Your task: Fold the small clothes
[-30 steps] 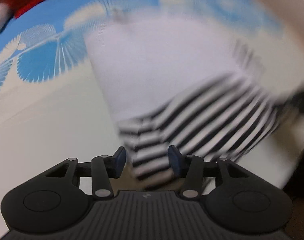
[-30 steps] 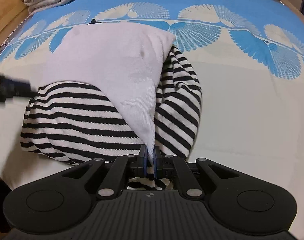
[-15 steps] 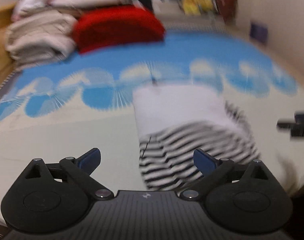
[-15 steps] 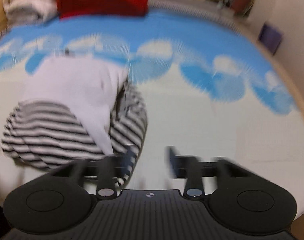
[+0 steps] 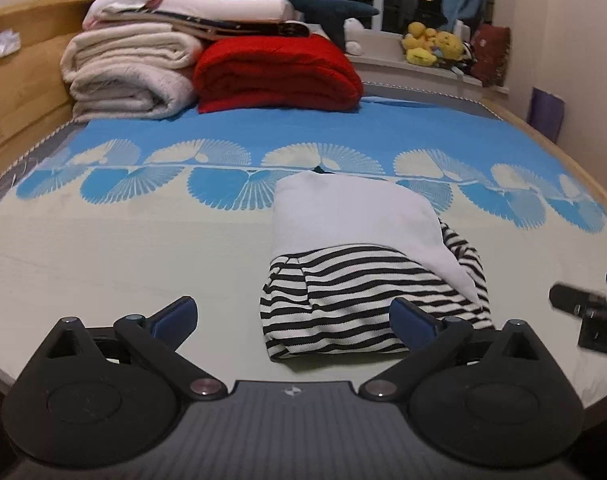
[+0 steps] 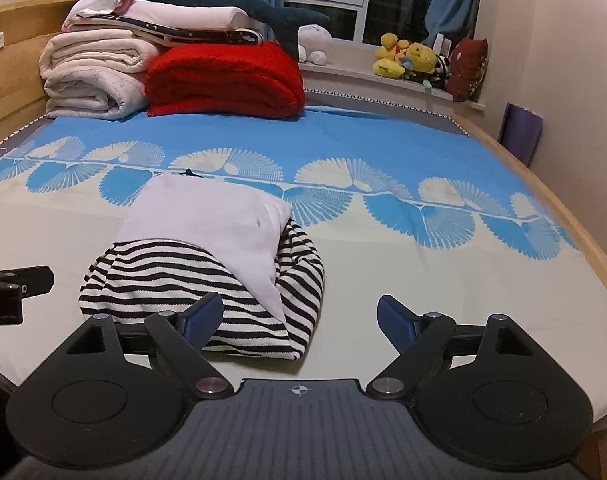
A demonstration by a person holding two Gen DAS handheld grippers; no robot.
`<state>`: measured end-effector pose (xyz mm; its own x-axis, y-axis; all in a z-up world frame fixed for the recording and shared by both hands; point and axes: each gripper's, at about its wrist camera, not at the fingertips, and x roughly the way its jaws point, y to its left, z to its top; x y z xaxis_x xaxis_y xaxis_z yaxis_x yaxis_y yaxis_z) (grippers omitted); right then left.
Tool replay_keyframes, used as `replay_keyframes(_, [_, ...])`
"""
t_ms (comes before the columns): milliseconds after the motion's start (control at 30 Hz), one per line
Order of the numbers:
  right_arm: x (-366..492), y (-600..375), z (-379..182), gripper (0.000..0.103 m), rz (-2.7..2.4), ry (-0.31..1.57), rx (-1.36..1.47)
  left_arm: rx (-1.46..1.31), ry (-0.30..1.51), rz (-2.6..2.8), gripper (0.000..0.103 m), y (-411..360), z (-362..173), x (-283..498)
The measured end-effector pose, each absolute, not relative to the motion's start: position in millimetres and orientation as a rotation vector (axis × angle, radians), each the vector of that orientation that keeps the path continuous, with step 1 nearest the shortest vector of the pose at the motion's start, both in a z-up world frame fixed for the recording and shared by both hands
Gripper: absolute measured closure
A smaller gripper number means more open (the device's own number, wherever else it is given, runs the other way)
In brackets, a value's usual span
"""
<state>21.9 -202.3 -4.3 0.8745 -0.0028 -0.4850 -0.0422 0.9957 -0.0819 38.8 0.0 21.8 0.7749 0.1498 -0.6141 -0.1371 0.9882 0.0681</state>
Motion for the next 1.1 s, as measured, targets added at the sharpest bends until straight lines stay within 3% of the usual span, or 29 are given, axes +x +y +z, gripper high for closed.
replay_keyframes(1100, [34.9, -190.1, -17.6, 0.017, 0.033, 0.565, -0.115, 0.011, 0.750, 0.135, 0.001, -8.1, -0.7, 58.5])
